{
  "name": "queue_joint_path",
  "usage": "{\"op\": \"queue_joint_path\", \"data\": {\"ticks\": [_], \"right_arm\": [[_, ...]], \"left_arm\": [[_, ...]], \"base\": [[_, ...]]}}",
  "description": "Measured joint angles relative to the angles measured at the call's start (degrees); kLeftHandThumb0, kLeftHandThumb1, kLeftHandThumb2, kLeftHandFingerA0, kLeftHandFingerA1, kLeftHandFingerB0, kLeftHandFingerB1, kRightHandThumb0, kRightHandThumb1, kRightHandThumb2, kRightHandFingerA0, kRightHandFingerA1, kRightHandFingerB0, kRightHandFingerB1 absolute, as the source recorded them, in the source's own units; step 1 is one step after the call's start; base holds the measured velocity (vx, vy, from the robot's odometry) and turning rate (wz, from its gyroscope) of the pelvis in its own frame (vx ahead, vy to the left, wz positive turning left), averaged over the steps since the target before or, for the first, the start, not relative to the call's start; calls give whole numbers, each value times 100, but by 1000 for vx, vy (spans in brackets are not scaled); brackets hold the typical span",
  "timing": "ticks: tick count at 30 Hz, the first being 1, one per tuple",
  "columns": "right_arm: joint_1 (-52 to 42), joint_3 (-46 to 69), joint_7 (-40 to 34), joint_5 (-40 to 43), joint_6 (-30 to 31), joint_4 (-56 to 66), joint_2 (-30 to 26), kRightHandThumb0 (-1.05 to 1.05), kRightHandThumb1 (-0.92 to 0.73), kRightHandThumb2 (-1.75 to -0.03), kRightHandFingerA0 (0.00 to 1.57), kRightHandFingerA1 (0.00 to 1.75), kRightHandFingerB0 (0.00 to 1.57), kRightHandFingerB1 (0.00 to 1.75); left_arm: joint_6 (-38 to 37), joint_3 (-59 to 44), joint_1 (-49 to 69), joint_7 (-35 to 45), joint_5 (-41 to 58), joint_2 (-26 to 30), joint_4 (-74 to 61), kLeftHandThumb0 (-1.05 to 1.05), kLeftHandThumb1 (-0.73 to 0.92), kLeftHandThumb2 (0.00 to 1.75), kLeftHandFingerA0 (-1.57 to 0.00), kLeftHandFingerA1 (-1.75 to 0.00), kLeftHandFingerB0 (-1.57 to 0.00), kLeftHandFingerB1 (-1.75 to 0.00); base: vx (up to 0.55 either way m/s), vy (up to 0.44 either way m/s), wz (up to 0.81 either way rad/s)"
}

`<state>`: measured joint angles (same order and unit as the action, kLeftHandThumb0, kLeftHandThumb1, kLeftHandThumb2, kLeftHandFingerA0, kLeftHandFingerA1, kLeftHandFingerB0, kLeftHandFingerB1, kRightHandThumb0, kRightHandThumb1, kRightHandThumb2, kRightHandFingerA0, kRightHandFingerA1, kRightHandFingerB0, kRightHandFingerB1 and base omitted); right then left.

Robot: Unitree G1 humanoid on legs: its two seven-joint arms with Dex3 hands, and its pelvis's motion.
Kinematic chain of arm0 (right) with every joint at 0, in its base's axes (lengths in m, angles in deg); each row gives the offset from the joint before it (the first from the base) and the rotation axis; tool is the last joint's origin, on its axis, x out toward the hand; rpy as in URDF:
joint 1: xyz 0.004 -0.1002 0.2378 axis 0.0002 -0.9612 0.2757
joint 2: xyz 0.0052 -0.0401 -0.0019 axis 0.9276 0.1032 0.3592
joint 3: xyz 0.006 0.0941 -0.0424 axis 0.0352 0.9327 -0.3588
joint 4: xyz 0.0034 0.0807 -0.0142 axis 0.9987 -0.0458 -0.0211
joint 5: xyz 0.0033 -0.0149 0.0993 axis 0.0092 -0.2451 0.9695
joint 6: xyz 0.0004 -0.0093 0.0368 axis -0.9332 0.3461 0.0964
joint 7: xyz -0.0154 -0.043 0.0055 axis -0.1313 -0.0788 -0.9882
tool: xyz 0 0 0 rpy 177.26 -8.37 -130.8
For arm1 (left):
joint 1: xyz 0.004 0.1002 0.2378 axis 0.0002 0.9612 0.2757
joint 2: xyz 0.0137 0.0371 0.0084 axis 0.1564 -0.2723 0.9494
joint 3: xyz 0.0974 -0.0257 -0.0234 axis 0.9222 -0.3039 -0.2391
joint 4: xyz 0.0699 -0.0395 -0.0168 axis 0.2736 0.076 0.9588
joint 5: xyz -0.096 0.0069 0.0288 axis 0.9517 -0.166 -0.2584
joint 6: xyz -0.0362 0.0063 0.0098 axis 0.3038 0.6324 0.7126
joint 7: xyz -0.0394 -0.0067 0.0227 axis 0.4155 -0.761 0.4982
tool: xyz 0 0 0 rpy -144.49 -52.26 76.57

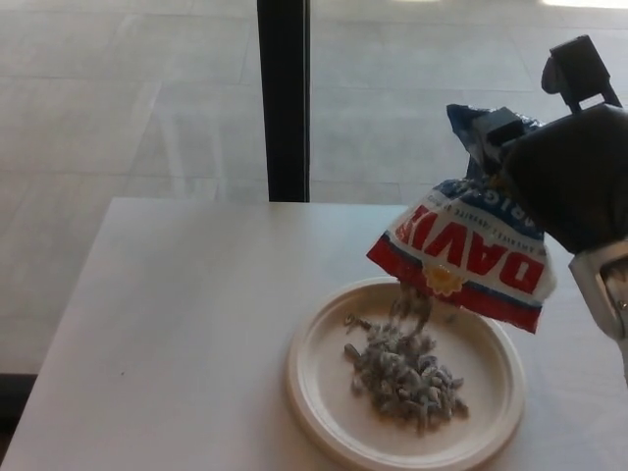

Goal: The robot uses its right hand to pick up a bag of sunflower seeds kept in the middle of the desk and tilts it over a plate kept next to it to pour out a few seeds and then puts the bag of seeds back on the desk

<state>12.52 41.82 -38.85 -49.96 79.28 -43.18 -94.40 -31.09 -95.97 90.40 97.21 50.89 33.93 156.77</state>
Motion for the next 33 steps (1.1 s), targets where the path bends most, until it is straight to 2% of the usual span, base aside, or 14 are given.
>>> {"op": "queue_joint_path", "data": {"ticks": [2, 7, 9, 11, 13, 14, 15, 18, 21, 23, 24, 26, 31, 33], "right_arm": [[-172, 2, 50, 7, 56, -1, 96, -32, -47, -82, 89, 175, 80, 155], [-686, 152, 199, 133, 250, -11, 466, -32, -47, -73, 95, 175, 79, 157], [-851, 215, 251, 169, 337, -41, 593, -47, -45, -90, 123, 140, 87, 114], [-1017, 273, 320, 203, 478, -82, 741, -37, -65, -68, 93, 174, 78, 129], [-1205, 327, 408, 244, 640, -152, 904, -37, -63, -72, 95, 175, 79, 137], [-1247, 347, 423, 255, 682, -169, 944, -45, -50, -97, 123, 138, 92, 113], [-1336, 403, 465, 289, 774, -198, 1021, -40, -71, -71, 91, 175, 72, 142], [-1519, 628, 581, 434, 986, -216, 1246, -43, -73, -62, 88, 175, 69, 144], [-1676, 931, 724, 651, 1181, -139, 1487, -27, -58, -82, 104, 174, 73, 130], [-1738, 1090, 774, 790, 1251, -90, 1587, -33, -53, -94, 92, 175, 72, 153], [-1766, 1151, 788, 845, 1274, -71, 1629, -31, -59, -95, 113, 175, 72, 143], [-1835, 1336, 868, 1020, 1358, -13, 1775, -33, -60, -82, 93, 175, 80, 116], [-1988, 1692, 1024, 1390, 1610, 82, 2116, -28, -60, -91, 92, 172, 79, 138], [-2080, 1782, 1049, 1536, 1700, 80, 2242, -27, -60, -93, 106, 164, 72, 80]], "left_arm": [[1, -22, 6, 5, 4, 0, 6, -71, 70, 61, -35, -55, -36, -37], [1, -51, 35, 8, 9, 0, 13, -71, 70, 62, -35, -53, -36, -37], [1, -53, 46, 8, 9, 0, 15, -71, 69, 61, -35, -53, -38, -38], [1, -65, 63, 8, 14, -2, 17, -71, 69, 62, -35, -53, -36, -37], [1, -77, 71, 8, 23, -4, 18, -72, 70, 61, -36, -53, -37, -37], [1, -79, 76, 8, 24, -4, 18, -70, 69, 61, -36, -52, -35, -37], [1, -84, 89, 8, 27, -4, 18, -72, 69, 61, -37, -53, -36, -37], [1, -83, 117, 4, 30, -10, 18, -72, 69, 61, -36, -54, -39, -38], [1, -70, 135, 2, 27, -13, 19, -72, 70, 61, -37, -52, -38, -37], [1, -64, 154, -1, 26, -13, 21, -73, 70, 62, -35, -52, -38, -38], [1, -65, 159, -1, 27, -14, 22, -72, 70, 61, -36, -51, -39, -38], [1, -65, 185, -4, 28, -25, 22, -76, 63, 67, -37, -54, -37, -40], [-1, -46, 241, -26, 24, -47, 28, -75, 63, 70, -36, -55, -34, -41], [-1, -51, 290, -25, 27, -66, 28, -72, 71, 61, -36, -53, -36, -38]], "base": [[0, 0, 0], [0, 0, 0], [0, 0, 0], [0, 0, 0], [0, 0, 0], [0, 0, 0], [0, 0, 0], [0, 0, 0], [0, 0, 0], [0, 0, 0], [0, 0, 0], [0, 0, 0], [0, 0, 0], [0, 0, 0]]}}
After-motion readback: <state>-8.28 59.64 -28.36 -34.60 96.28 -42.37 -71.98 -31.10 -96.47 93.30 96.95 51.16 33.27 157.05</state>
